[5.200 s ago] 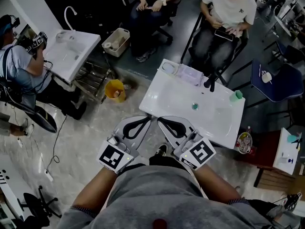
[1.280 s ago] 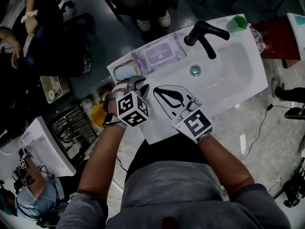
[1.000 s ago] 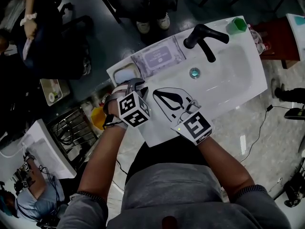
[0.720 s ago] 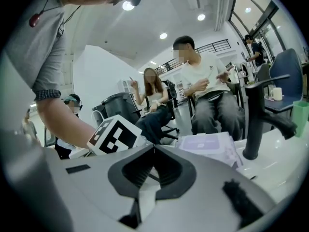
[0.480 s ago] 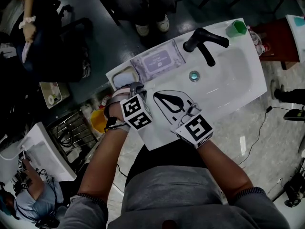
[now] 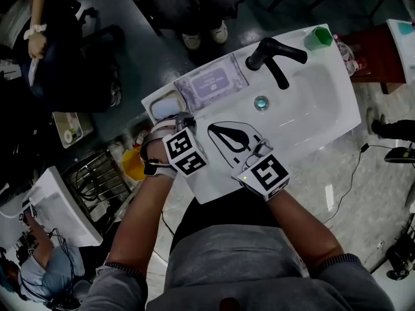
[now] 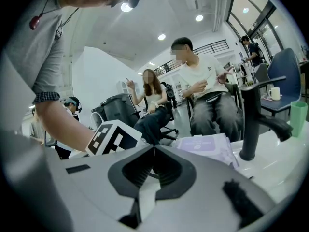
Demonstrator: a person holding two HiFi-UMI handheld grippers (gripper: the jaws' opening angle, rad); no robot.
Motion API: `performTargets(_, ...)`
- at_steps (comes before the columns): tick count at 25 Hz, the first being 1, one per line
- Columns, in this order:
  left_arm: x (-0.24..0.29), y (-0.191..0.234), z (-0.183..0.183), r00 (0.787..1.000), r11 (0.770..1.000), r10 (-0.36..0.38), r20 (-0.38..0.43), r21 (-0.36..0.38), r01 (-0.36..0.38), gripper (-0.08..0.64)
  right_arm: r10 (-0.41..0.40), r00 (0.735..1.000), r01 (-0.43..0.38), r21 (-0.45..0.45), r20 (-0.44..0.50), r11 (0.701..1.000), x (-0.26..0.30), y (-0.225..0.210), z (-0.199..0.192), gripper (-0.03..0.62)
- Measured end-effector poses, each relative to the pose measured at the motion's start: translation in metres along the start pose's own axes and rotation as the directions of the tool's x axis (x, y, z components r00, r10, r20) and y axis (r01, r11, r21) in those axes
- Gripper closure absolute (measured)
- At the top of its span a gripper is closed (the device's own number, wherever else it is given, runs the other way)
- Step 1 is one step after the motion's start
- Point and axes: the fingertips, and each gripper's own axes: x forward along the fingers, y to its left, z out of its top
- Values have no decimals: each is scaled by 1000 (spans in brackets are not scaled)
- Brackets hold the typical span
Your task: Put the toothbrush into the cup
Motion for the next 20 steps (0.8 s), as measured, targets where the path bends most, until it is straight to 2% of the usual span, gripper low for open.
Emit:
performTargets(13, -35, 4, 13, 992, 996, 77, 98, -62, -71, 520, -4, 1000, 5, -40, 14, 999, -14, 6, 19, 577)
performTargets(20, -73, 12, 19, 972, 981, 160, 174, -138, -136, 520, 12, 1000, -10, -90, 24, 996, -24, 24, 37, 577)
